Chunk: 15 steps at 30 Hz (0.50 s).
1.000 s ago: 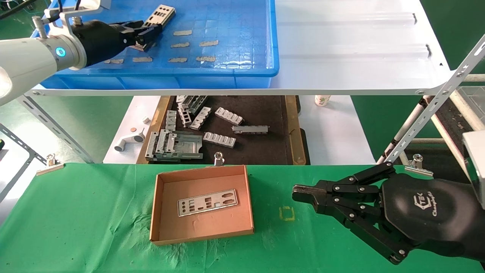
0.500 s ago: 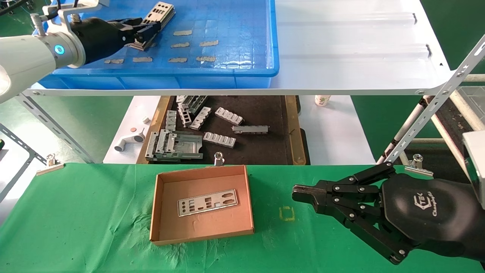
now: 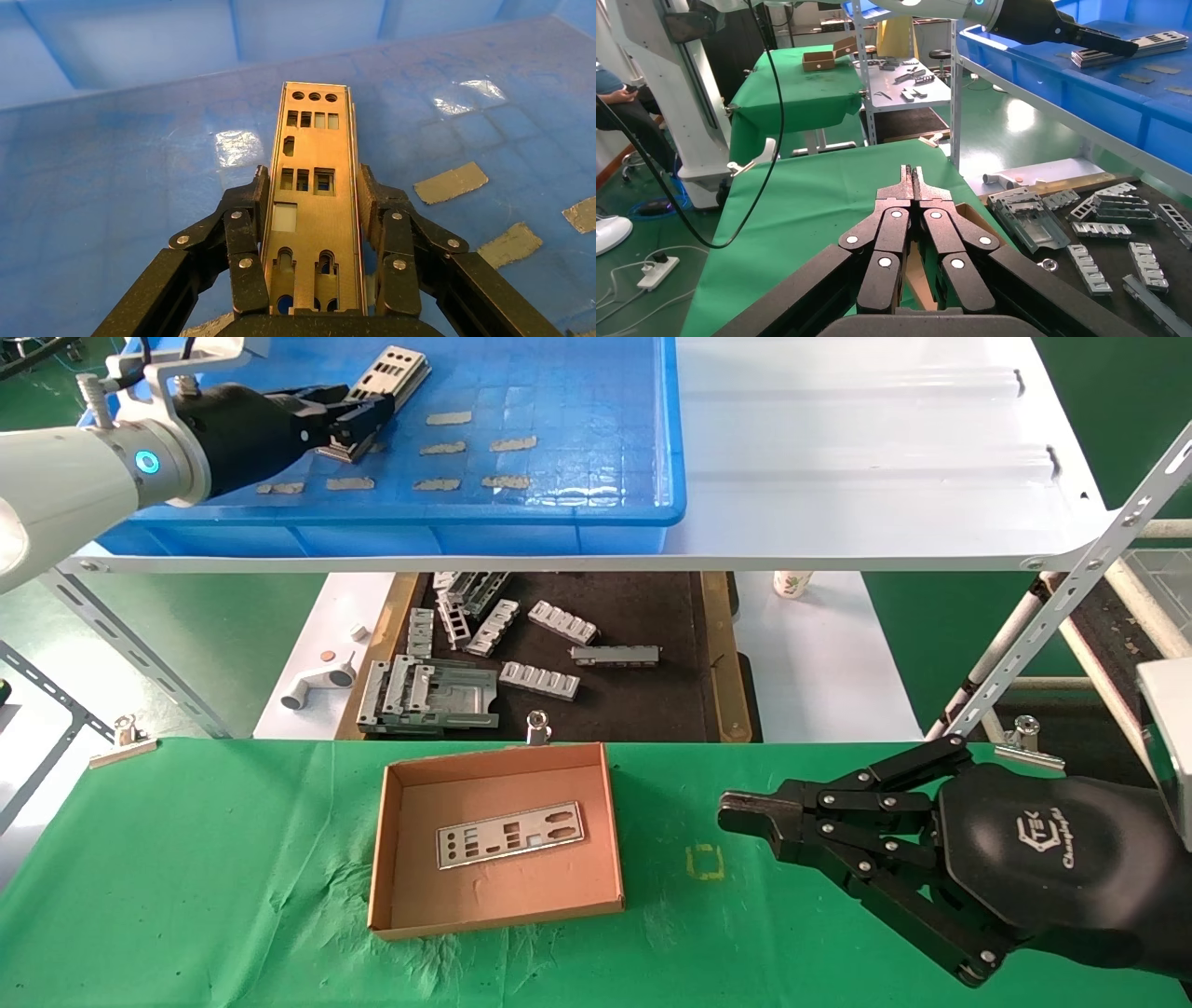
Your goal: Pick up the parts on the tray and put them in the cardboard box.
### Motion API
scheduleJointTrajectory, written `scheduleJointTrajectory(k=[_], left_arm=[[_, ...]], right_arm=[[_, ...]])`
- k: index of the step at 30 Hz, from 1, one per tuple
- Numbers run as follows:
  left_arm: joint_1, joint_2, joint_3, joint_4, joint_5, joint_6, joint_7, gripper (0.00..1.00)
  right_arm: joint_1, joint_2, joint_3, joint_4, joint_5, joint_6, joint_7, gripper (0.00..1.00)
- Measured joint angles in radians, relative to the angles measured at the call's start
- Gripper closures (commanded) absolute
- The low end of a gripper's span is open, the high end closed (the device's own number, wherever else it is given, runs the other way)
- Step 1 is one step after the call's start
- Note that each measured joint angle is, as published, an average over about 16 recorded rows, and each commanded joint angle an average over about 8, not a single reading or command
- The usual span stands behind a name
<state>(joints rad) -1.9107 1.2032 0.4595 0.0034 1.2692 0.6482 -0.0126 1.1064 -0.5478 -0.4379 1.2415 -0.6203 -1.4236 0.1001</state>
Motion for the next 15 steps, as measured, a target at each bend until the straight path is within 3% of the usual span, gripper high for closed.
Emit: scheduleJointTrajectory(k=[15], left_arm=[[-0.001, -0.003, -0.001, -0.004, -0.002, 0.008, -0.003, 0.00]], right_arm=[[0.000, 0.000, 0.000, 0.000, 0.000, 0.000, 0.000, 1.00]])
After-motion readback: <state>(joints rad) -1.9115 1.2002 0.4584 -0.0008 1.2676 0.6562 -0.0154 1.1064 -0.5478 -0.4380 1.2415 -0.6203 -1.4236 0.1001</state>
